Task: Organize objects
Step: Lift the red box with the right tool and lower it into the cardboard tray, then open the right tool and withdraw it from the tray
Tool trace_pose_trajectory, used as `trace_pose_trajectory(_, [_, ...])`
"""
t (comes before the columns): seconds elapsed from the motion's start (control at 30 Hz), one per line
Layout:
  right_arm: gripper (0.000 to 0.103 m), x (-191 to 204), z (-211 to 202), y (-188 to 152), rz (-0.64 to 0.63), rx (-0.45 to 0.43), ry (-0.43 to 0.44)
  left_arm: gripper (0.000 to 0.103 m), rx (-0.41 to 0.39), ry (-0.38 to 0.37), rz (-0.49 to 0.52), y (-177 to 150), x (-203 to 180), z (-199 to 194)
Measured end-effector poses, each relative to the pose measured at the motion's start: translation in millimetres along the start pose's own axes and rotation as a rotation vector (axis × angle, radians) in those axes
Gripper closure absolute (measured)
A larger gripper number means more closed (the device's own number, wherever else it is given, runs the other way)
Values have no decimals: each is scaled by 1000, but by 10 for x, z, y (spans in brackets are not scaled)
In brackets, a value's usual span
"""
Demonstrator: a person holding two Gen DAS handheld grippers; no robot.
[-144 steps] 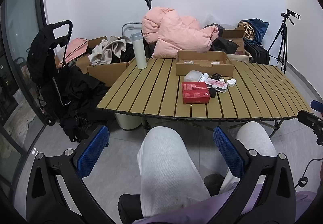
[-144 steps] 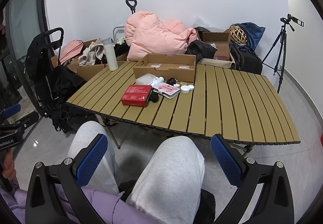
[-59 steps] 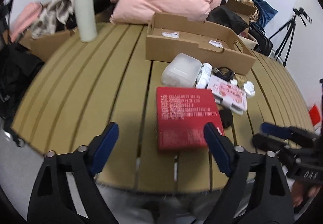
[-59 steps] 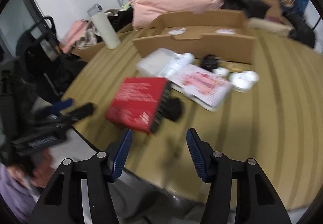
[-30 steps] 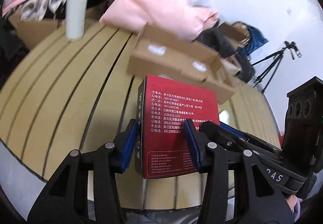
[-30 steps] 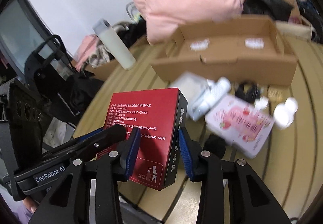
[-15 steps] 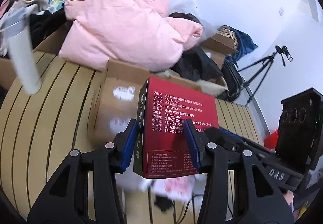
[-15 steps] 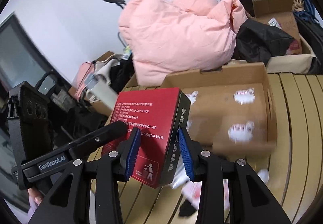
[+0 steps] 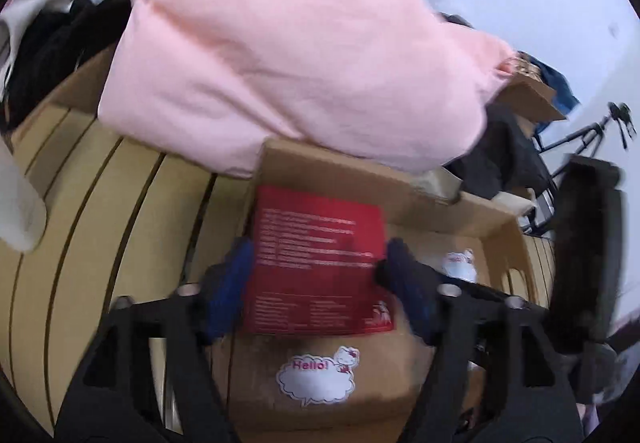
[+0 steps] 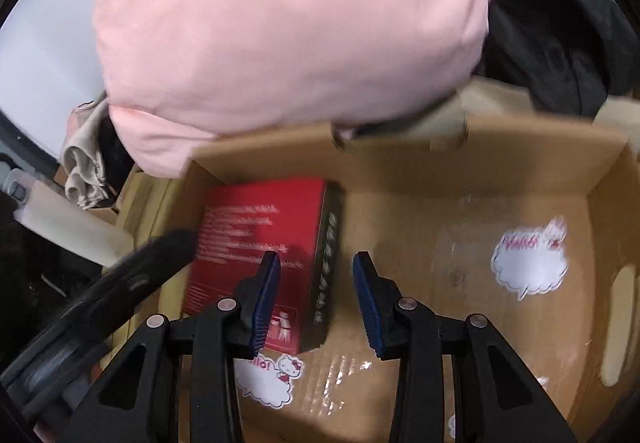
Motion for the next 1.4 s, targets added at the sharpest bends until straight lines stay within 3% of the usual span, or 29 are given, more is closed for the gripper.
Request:
trace_pose_trajectory(0.23, [61,-7,-583,-11,-12,-111,-21,27,-36,76,133,15,-107,-603])
trace_pose_trajectory(0.37, [60,0,-1182,-152,-92,-168,-92,17,-129,122,174,-34,-109,-1341])
trace_pose_trajectory(0.47, [60,-12,-1744,-395,-143,-196,-154,17,-182,167,230,-202,-124,-1980])
trace_pose_trajectory(0.53, [55,1,-2251,-631,-177,-222,-179,13,-235,187,251,-351,-124,-2481])
trace_pose_trajectory(0.57, [42,10,-2378,-688,-190,-225,-197,6,-257,193,243,-420,-84,-2687])
trace_pose_trajectory(0.63, [33,47,-2794,-980,-210,-242,-259,2,-298,206,210,-612,56,-3180])
trace_pose_trajectory(0.8, [28,38,-3630,-1754,-220,-255,-301,0,-300,305,220,-1156,251,-4025])
trace_pose_trajectory(0.97, [28,192,-4324,-2536,-275,-227,-352,0,-333,296,248,-1638,339,-4753])
trace_pose_trajectory(1.13, [28,441,-5154,-2977,-331,-266,-322,0,-392,291,227,-1849,409,-5544])
trace_pose_trajectory(1.23, [18,568,-5664,-3175,-387,-275,-364,0,-405,284,198,-1963,445,-5960])
trace_pose_trajectory(1.33, [18,624,-6041,-3375,-410,-262,-412,0,-423,272,167,-2111,503,-6280])
trace_pose_trajectory(1.4, [18,651,-6249,-3519,-404,-266,-400,0,-453,267,180,-2249,537,-6444])
Point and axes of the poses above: each gripper's, at about its wrist camera, not at the fingertips, and z roughly the way its jaws point, x to its left, y to its top, the point moved 3 cm from there along z, roughly the way its jaws point, and after that the axes turned 13 degrees about -z, right-handed, at the moved point
